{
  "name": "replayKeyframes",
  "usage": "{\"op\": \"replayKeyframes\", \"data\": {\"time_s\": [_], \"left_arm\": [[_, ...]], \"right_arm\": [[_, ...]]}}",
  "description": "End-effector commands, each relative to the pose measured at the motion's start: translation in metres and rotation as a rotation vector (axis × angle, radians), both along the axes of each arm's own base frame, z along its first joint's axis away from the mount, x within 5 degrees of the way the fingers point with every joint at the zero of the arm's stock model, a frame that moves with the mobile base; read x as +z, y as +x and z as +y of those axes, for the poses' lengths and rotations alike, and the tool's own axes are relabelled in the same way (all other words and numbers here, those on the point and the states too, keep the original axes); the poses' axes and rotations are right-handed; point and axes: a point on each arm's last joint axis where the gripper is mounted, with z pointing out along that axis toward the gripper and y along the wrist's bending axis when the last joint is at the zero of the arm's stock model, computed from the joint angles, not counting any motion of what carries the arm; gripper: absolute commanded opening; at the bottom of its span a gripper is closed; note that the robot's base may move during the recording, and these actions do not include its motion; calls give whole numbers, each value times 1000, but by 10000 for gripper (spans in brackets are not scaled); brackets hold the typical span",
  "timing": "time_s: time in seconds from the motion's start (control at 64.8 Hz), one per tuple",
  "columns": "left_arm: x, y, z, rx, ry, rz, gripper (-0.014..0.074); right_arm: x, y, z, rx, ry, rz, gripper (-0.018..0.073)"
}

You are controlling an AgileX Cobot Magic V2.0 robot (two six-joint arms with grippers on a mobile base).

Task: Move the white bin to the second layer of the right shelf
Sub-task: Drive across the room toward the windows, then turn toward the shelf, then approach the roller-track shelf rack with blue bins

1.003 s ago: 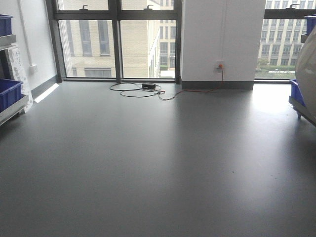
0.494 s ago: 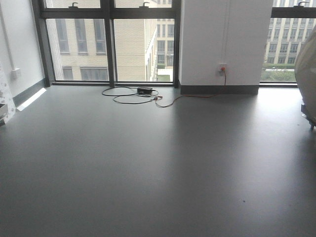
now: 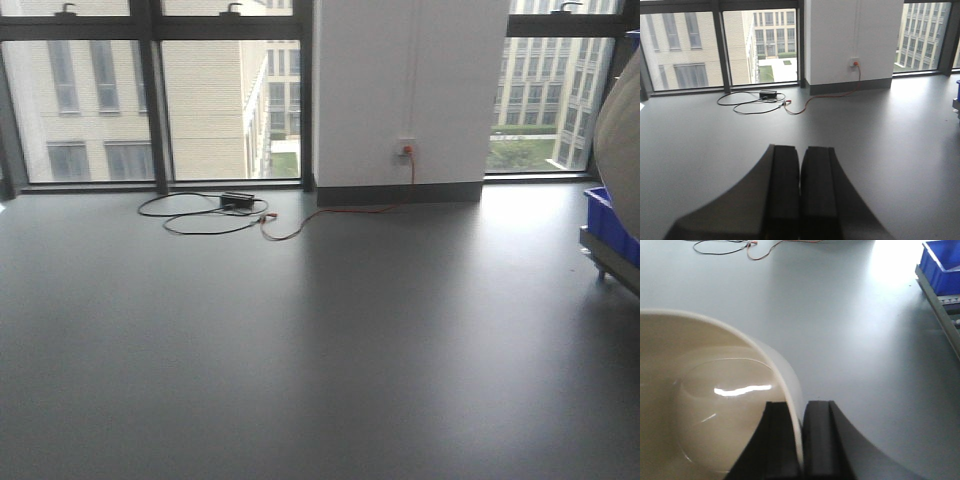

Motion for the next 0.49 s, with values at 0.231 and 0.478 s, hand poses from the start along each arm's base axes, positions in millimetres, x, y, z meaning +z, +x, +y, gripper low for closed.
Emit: {"op": "replayKeyframes", "data": {"time_s": [0.231, 0.478], "left_arm": [[-4, 0, 0, -3, -12, -62, 85], [-4, 0, 0, -3, -12, -62, 85]], "right_arm": [[19, 3, -1, -18, 8, -130, 46], [19, 3, -1, -18, 8, -130, 46]]}}
